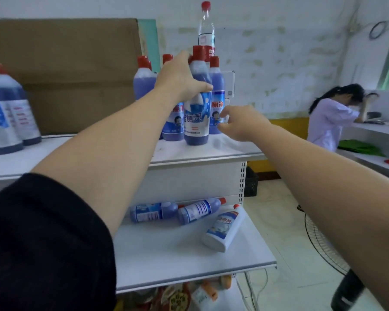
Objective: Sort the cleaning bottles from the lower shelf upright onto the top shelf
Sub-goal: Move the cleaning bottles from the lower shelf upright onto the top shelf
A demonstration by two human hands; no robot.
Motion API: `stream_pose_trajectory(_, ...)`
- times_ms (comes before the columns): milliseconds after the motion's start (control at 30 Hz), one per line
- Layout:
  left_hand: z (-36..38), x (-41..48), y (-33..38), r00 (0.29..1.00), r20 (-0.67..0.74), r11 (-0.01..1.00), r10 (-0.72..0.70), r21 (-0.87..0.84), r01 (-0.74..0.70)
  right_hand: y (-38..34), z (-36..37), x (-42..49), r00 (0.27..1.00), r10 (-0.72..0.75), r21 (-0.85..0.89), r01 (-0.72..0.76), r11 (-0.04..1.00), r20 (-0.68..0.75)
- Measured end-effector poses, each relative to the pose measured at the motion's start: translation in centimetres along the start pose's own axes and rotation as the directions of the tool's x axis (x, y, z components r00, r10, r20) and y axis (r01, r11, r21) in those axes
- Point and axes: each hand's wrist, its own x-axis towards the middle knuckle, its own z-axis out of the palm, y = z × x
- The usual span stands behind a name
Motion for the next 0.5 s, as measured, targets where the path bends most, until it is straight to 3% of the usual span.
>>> stream_pose_trajectory(233, -3.3, -2.5, 1.7, 0.990, -0.062, 0.965, -0.123, -0.239, 0.105, -1.0, -1.0, -2.3, 0.997, -0.074, -0.034, 0.073, 0.997, -0.018)
stream_pose_trajectory(500, -7.2, -6.0, 1.2, 0.969, -0.126, 0.959, -0.211, -0.217, 0.181, -3.9, -0.7, -3.9, 0.981, -0.190, 0.047, 0.192, 0.980, -0.040)
